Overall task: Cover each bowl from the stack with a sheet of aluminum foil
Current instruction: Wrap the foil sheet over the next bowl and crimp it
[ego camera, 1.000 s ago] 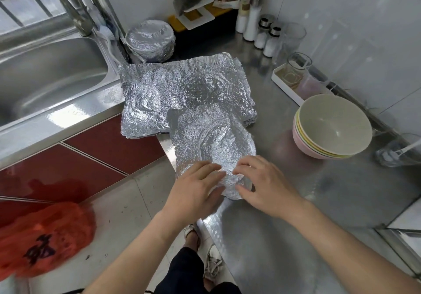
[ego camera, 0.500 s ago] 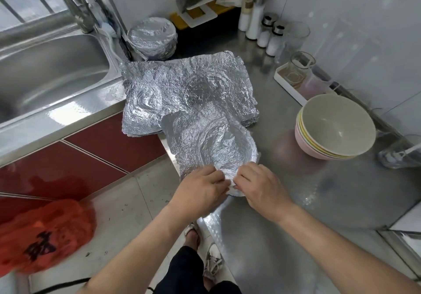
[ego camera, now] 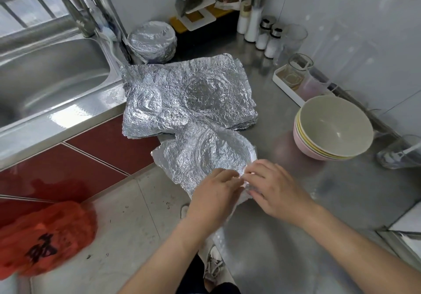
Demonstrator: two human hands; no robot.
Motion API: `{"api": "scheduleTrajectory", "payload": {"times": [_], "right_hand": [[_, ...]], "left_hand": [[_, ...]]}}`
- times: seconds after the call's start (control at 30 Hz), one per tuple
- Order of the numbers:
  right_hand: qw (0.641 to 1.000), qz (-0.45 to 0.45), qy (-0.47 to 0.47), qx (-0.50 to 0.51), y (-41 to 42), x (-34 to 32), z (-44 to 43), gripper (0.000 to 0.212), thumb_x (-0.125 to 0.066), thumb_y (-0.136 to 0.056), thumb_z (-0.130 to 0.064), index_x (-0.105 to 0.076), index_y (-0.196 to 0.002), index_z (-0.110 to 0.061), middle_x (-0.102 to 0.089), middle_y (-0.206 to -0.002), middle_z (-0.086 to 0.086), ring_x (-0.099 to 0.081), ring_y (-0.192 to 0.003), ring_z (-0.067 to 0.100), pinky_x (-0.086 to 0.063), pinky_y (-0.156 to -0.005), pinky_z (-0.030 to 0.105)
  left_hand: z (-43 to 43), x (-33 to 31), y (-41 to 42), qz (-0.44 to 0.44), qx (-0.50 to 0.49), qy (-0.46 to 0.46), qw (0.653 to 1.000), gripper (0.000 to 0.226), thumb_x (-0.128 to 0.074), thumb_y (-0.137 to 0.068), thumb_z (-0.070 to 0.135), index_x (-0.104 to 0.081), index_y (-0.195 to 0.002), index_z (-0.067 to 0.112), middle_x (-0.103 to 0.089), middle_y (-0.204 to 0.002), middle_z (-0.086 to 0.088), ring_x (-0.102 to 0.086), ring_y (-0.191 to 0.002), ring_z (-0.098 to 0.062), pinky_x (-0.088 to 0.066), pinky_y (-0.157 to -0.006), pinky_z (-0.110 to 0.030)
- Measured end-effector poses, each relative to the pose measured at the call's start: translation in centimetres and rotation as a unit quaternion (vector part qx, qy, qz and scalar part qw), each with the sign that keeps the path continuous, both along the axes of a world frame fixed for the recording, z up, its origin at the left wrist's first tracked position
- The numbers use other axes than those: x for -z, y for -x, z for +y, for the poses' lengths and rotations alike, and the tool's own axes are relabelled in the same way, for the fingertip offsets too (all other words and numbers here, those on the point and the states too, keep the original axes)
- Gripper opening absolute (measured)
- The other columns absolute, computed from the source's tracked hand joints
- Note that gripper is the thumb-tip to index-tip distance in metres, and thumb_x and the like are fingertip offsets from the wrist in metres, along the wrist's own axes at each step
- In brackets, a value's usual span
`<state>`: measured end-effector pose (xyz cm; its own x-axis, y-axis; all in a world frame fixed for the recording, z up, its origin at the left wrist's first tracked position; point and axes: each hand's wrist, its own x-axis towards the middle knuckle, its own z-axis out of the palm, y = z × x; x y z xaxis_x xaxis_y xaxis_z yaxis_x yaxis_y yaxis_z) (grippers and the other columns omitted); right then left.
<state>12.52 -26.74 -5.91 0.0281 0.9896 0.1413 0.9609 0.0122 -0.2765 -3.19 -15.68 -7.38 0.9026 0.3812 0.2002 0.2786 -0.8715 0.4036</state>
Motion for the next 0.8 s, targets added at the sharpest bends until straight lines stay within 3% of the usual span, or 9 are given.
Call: {"api": "scheduleTrajectory", "payload": {"times": [0.13,0.23,0.4,0.57,0.7,0.8], "right_hand": [[1.0,0.01,-0.022,-0.019,1.3,1.1,0.3,0.013,-0.061,-0.085,-0.014,-0.066,-0.097,-0.013,-0.06,-0.099,0.0,-0.055,-0.097,0.023,-0.05,-0.079,0.033],[0.999,0.023,-0.026,-0.022,1.6,1.8,0.5,0.014,-0.069,-0.078,-0.002,-0.066,-0.088,-0.012,-0.06,-0.094,0.001,-0.056,-0.091,0.023,-0.051,-0.075,0.033],[0.999,0.038,-0.038,-0.008,1.2,1.8,1.0,0.025,-0.068,-0.07,0.011,-0.066,-0.084,-0.009,-0.06,-0.091,0.002,-0.055,-0.09,0.021,-0.048,-0.076,0.026],[0.997,0.064,-0.039,-0.001,0.7,1.0,1.4,0.016,-0.066,-0.074,0.002,-0.069,-0.088,-0.007,-0.061,-0.095,0.004,-0.056,-0.096,0.022,-0.045,-0.088,0.025],[0.991,0.131,-0.037,0.013,1.5,0.7,1.3,0.016,-0.062,-0.087,-0.024,-0.071,-0.091,-0.011,-0.062,-0.095,-0.001,-0.055,-0.096,0.018,-0.044,-0.087,0.023],[0.995,0.095,-0.019,-0.014,1.8,1.5,1.4,0.02,-0.074,-0.081,-0.03,-0.07,-0.089,-0.013,-0.061,-0.093,-0.001,-0.056,-0.093,0.02,-0.047,-0.082,0.026]], "left_hand": [[2.6,0.2,1.3,0.036,0.028,-0.001,0.999,0.034,-0.042,-0.097,0.038,-0.072,-0.098,0.02,-0.065,-0.123,0.007,-0.055,-0.123,-0.023,-0.05,-0.096,-0.037],[3.3,1.4,2.6,0.046,0.034,0.001,0.998,0.031,-0.045,-0.101,0.037,-0.069,-0.112,0.02,-0.062,-0.129,0.008,-0.049,-0.131,-0.019,-0.045,-0.104,-0.038],[3.2,1.9,4.7,0.048,0.026,0.011,0.998,0.046,-0.032,-0.104,0.044,-0.058,-0.135,0.021,-0.054,-0.141,0.007,-0.04,-0.138,-0.014,-0.028,-0.116,-0.033],[3.3,1.5,4.7,0.002,0.06,-0.011,0.998,0.04,-0.044,-0.102,0.041,-0.067,-0.123,0.016,-0.063,-0.129,0.003,-0.052,-0.125,-0.021,-0.041,-0.106,-0.033],[3.4,1.1,4.7,-0.02,0.055,-0.022,0.998,0.036,-0.051,-0.098,0.043,-0.071,-0.109,0.017,-0.064,-0.106,0.001,-0.054,-0.102,-0.02,-0.046,-0.086,-0.027],[3.4,1.2,4.5,-0.025,0.057,-0.049,0.997,0.031,-0.055,-0.094,0.04,-0.073,-0.104,0.017,-0.063,-0.099,0.002,-0.054,-0.093,-0.017,-0.045,-0.08,-0.025]]}}
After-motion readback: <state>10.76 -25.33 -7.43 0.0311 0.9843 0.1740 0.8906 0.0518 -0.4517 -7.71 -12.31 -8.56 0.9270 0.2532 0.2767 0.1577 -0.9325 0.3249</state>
